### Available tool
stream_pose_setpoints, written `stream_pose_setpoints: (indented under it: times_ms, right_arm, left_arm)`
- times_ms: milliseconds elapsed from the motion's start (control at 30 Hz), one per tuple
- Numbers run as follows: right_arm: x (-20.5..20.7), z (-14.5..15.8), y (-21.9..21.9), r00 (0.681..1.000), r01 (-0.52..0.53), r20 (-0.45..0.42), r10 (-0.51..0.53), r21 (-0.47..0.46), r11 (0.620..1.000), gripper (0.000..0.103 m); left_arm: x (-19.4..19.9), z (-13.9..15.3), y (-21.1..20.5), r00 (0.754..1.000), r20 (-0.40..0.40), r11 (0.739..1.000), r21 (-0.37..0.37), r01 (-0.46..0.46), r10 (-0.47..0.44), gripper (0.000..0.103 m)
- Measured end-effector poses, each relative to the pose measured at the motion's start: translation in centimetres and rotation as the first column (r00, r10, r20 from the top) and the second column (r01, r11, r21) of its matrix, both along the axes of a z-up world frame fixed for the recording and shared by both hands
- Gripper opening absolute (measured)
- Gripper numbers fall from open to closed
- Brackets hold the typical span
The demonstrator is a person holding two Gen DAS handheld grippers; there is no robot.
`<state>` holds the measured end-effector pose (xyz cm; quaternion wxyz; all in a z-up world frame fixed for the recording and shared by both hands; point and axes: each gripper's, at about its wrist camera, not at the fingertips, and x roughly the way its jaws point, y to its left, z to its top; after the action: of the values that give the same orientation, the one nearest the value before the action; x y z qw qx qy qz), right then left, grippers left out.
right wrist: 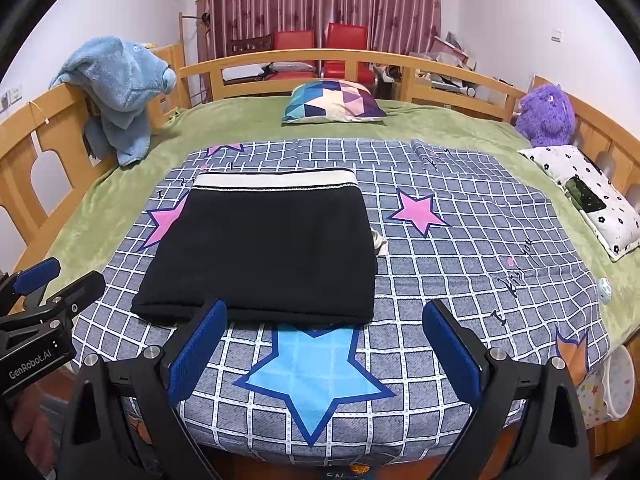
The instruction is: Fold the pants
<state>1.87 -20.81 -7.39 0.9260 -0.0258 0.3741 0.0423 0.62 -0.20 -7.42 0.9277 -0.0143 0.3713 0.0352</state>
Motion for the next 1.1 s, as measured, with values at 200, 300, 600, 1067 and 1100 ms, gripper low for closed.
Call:
stream_pose_setpoints:
  times_ms: [200, 300, 600, 1067, 1100]
  right_arm:
    - [-0.1, -0.2, 0.5, 1.0, -0.01, 0.001, 0.01, -0.009, 1.0, 0.097]
    - [-0.3, -0.2, 0.8, 1.0, -0.015, 0.004, 0.015, -0.018, 1.0, 0.097]
    - [-0.3, -0.3, 1.2, 1.0, -0.018, 0.002, 0.018, -0.017, 1.0, 0.097]
    - [-0.3, -0.4, 1.3, 1.0, -0.01, -0.003, 0.01, -0.027, 1.0, 0.097]
    - [-0.3, -0.4, 1.3, 1.0, -0.011, -0.003, 0.01, -0.027, 1.0, 0.097]
  left_arm:
    - [0.0, -0.4, -0.4, 1.0, -0.015, 1.0, 0.005, -0.005, 0.005, 0.08]
    - [0.0, -0.5, -0.5, 1.0, -0.018, 1.0, 0.004, -0.005, 0.005, 0.08]
    - [0.0, -0.6, -0.4, 1.0, -0.018, 1.0, 0.008, -0.011, 0.012, 0.08]
    - [-0.2, -0.7, -0.5, 1.0, -0.018, 1.0, 0.005, -0.008, 0.008, 0.08]
    - [-0.2, -0.7, -0.5, 1.0, -0.018, 1.0, 0.007, -0.008, 0.008, 0.08]
